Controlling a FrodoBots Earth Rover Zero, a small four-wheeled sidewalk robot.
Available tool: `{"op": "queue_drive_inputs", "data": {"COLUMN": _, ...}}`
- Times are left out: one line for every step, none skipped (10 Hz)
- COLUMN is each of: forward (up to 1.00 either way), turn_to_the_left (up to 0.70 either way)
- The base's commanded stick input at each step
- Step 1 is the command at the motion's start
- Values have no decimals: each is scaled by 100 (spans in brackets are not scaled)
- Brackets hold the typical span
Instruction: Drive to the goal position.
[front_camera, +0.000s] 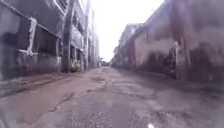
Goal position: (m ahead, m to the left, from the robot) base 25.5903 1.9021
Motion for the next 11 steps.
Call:
{"op": "queue_drive_inputs", "data": {"forward": 70, "turn_to_the_left": 0}}
{"op": "queue_drive_inputs", "data": {"forward": 70, "turn_to_the_left": 0}}
{"op": "queue_drive_inputs", "data": {"forward": 70, "turn_to_the_left": 0}}
{"op": "queue_drive_inputs", "data": {"forward": 70, "turn_to_the_left": 0}}
{"op": "queue_drive_inputs", "data": {"forward": 70, "turn_to_the_left": 0}}
{"op": "queue_drive_inputs", "data": {"forward": 70, "turn_to_the_left": 0}}
{"op": "queue_drive_inputs", "data": {"forward": 70, "turn_to_the_left": 0}}
{"op": "queue_drive_inputs", "data": {"forward": 70, "turn_to_the_left": 0}}
{"op": "queue_drive_inputs", "data": {"forward": 70, "turn_to_the_left": 0}}
{"op": "queue_drive_inputs", "data": {"forward": 70, "turn_to_the_left": 0}}
{"op": "queue_drive_inputs", "data": {"forward": 70, "turn_to_the_left": 0}}
